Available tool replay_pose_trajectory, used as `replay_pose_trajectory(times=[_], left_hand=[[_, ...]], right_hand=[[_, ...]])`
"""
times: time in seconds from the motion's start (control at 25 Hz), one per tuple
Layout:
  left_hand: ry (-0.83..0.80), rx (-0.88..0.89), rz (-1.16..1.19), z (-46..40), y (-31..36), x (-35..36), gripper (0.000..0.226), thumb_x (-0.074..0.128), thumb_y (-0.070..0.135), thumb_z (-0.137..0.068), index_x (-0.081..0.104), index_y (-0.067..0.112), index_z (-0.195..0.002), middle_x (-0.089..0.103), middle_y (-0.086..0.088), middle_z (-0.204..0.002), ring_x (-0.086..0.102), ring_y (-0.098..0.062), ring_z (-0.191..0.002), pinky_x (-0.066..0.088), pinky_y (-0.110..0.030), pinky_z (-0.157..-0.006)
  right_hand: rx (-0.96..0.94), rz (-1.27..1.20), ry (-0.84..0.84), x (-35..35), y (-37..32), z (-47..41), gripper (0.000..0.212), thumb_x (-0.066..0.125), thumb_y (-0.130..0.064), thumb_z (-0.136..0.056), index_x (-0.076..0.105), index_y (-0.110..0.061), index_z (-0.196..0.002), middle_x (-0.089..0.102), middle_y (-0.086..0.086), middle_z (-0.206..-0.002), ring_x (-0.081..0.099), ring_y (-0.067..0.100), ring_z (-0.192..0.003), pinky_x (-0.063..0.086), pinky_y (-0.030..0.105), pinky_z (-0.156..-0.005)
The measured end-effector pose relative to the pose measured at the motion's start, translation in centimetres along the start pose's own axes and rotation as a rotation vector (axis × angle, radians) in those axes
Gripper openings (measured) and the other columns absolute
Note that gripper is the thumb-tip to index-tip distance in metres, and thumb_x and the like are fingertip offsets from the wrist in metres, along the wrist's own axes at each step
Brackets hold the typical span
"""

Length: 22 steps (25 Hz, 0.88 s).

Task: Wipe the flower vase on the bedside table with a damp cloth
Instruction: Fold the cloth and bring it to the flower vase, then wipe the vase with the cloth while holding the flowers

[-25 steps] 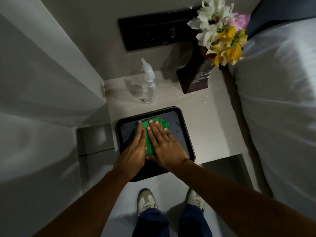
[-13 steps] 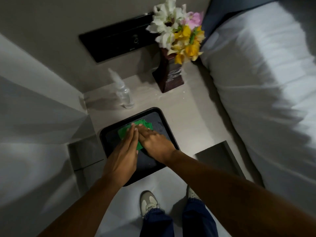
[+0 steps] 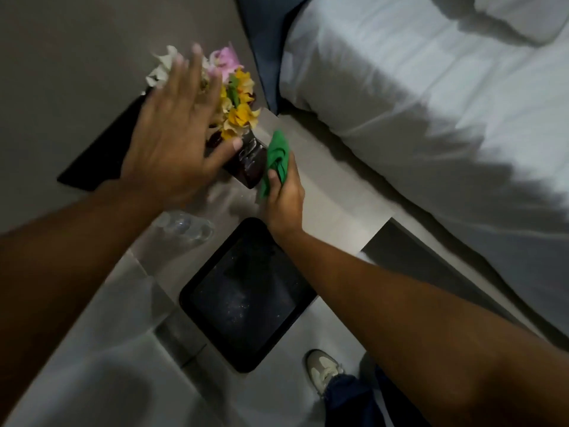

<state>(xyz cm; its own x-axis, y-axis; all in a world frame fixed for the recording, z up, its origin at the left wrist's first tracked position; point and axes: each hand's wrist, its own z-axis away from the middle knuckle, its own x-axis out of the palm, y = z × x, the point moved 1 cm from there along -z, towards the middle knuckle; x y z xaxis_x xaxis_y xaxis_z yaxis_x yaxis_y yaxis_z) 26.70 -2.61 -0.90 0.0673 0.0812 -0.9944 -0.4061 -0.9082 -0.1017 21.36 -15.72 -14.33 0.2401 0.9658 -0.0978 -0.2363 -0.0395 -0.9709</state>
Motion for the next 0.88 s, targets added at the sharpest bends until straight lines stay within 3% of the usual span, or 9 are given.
replay_pose_trajectory(times=[0.12,0.24,0.36,0.44,0.6,0.76,0.88], left_hand=[[-0.048,0.055,-0.094,-3.0,-1.7,0.5,0.091,0.023,0.074,-0.088,-0.003,0.018,-0.154,-0.007,-0.019,-0.163,-0.005,-0.034,-0.15,0.006,-0.056,-0.119],[-0.08,0.12,-0.148,-3.5,-2.0,1.6,0.095,0.023,0.076,-0.086,-0.006,0.016,-0.154,-0.008,-0.021,-0.163,-0.007,-0.036,-0.15,0.002,-0.057,-0.119],[-0.081,0.151,-0.162,-3.5,-2.3,2.2,0.094,0.02,0.077,-0.087,-0.007,0.016,-0.154,-0.009,-0.021,-0.163,-0.008,-0.036,-0.15,0.0,-0.058,-0.117],[-0.069,0.175,-0.175,-3.5,-2.6,2.3,0.091,0.018,0.075,-0.089,-0.007,0.016,-0.154,-0.009,-0.021,-0.163,-0.009,-0.035,-0.15,-0.001,-0.06,-0.117],[-0.065,0.218,-0.188,-3.2,-2.5,2.6,0.089,0.014,0.073,-0.091,-0.008,0.013,-0.153,-0.009,-0.021,-0.163,-0.009,-0.035,-0.15,0.0,-0.062,-0.118],[-0.042,0.223,-0.184,-3.0,-2.5,3.2,0.087,0.014,0.069,-0.093,-0.008,0.01,-0.153,-0.009,-0.021,-0.163,-0.009,-0.034,-0.15,-0.001,-0.062,-0.117],[-0.015,0.265,-0.194,-3.3,-3.0,3.2,0.087,0.014,0.069,-0.093,-0.008,0.01,-0.153,-0.008,-0.02,-0.163,-0.008,-0.033,-0.15,0.0,-0.063,-0.117]], right_hand=[[-0.02,0.021,0.055,3.0,-0.4,-2.3,0.055,0.046,-0.006,-0.102,0.024,0.0,-0.153,0.036,0.022,-0.156,0.037,0.034,-0.143,0.032,0.049,-0.117],[-0.124,0.072,0.079,5.4,0.1,-1.6,0.063,0.049,0.013,-0.094,0.022,0.008,-0.15,0.025,0.026,-0.16,0.022,0.041,-0.149,0.021,0.055,-0.121],[-0.148,0.123,-0.008,6.8,1.2,1.2,0.074,0.05,0.018,-0.09,0.015,0.001,-0.153,0.013,0.02,-0.164,0.007,0.04,-0.152,0.013,0.053,-0.123],[-0.126,0.108,-0.051,7.0,1.3,1.5,0.079,0.05,0.019,-0.09,0.012,-0.005,-0.155,0.007,0.015,-0.166,0.001,0.038,-0.153,0.017,0.054,-0.122],[-0.055,0.075,0.017,7.0,0.9,-1.1,0.078,0.047,0.015,-0.093,0.009,-0.009,-0.156,0.006,0.009,-0.167,-0.001,0.033,-0.153,0.021,0.051,-0.121],[-0.1,0.16,-0.012,8.5,2.0,2.6,0.09,0.047,0.023,-0.086,0.005,-0.014,-0.156,0.0,0.006,-0.168,-0.005,0.032,-0.153,0.039,0.055,-0.111],[-0.074,0.153,0.045,8.5,1.9,0.6,0.086,0.049,0.018,-0.089,0.007,-0.014,-0.157,0.004,0.005,-0.168,-0.001,0.031,-0.153,0.034,0.057,-0.114]])
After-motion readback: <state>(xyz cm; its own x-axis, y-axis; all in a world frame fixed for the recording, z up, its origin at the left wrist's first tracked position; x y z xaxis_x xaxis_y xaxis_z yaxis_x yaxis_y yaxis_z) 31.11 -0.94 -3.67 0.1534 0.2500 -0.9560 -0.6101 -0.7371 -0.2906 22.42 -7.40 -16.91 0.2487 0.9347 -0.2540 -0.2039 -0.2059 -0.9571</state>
